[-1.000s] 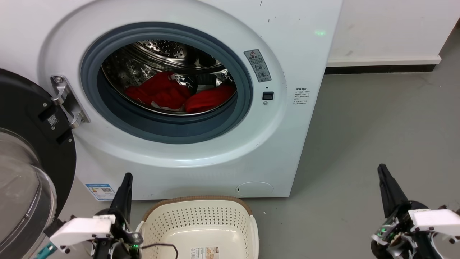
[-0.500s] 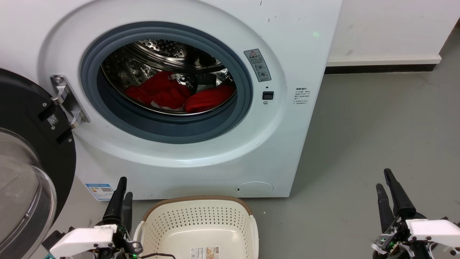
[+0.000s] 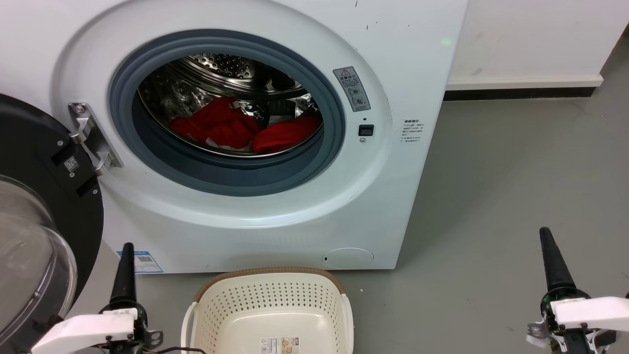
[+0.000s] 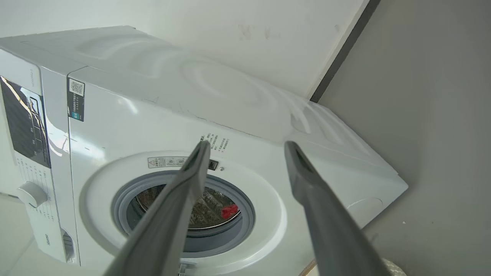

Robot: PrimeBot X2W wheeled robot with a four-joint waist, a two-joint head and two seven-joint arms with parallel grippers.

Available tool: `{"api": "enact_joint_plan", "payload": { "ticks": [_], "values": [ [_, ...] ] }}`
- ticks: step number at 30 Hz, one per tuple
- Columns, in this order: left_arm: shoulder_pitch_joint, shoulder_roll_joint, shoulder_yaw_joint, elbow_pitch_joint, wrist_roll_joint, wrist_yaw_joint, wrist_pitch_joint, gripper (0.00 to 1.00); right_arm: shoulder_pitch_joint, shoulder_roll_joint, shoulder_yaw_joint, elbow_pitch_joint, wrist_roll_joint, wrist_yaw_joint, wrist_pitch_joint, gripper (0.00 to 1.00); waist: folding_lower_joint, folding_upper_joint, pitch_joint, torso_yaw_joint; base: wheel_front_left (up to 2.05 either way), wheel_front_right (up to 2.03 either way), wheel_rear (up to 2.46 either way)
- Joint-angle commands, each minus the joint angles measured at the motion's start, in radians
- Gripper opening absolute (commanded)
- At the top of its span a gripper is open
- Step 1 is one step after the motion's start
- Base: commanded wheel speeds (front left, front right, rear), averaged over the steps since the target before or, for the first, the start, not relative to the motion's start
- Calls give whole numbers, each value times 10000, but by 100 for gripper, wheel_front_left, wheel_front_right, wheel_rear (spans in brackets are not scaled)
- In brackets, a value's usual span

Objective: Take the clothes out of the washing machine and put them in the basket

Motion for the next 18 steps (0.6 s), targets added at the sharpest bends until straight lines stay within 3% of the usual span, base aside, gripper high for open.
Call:
{"api": "enact_joint_plan", "payload": {
  "ticks": [1,8,18],
  "values": [
    [-119,22,186,-310,458,-18,-98,100,-126,-48,-30,-355,-651,-1,-103,100,0,0,8,-1,0,0,0],
    [-148,24,492,-1301,2271,482,-360,100,-115,-52,171,-1251,-3499,-1,-367,100,0,0,56,-13,0,0,0],
    [247,28,-431,-2584,4742,1409,-703,100,-16,-58,414,-2119,-6146,-1,-712,100,0,0,108,-22,0,0,0]
  ]
}}
